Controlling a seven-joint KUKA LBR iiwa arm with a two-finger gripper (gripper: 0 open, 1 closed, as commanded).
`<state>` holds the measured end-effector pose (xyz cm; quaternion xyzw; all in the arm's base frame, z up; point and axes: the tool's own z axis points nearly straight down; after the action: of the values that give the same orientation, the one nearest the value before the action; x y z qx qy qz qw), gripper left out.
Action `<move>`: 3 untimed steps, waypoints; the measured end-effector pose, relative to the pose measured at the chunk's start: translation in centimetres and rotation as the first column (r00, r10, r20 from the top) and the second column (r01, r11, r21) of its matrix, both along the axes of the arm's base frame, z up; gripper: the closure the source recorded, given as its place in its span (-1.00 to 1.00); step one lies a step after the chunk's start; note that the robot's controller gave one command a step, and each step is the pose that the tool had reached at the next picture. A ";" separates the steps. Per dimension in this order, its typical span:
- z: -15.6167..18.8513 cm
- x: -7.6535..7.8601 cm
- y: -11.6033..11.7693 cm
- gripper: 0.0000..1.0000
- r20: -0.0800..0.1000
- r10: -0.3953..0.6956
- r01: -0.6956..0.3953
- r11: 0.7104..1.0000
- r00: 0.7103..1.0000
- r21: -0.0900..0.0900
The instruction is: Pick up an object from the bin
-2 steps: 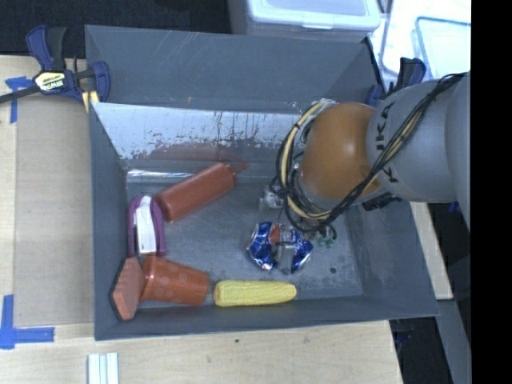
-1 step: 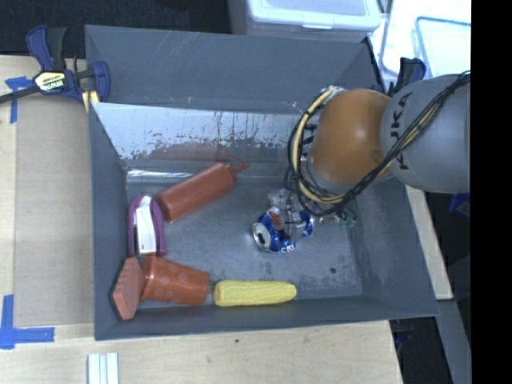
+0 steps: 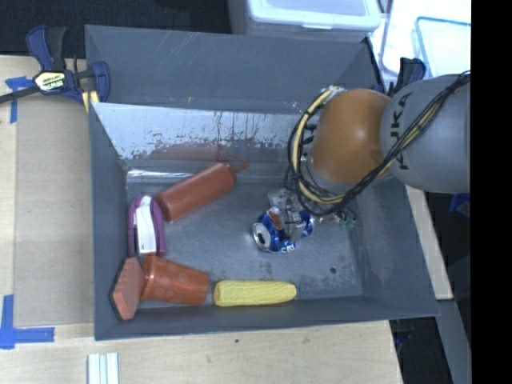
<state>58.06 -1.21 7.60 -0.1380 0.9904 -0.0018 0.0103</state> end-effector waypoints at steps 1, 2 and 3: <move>1.7 -0.4 0.1 1.00 -0.008 0.000 0.000 1.000 1.000 0.000; 1.3 -2.2 -0.5 1.00 -0.001 0.025 -0.025 1.000 1.000 0.000; 5.0 -0.6 -0.2 1.00 0.008 0.024 -0.024 1.000 1.000 0.000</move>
Offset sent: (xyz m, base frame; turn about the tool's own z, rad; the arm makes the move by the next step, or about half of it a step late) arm -0.0325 -0.0085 -0.0060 -0.0403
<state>57.45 -1.41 12.61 -0.1498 0.9886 -0.0023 0.0142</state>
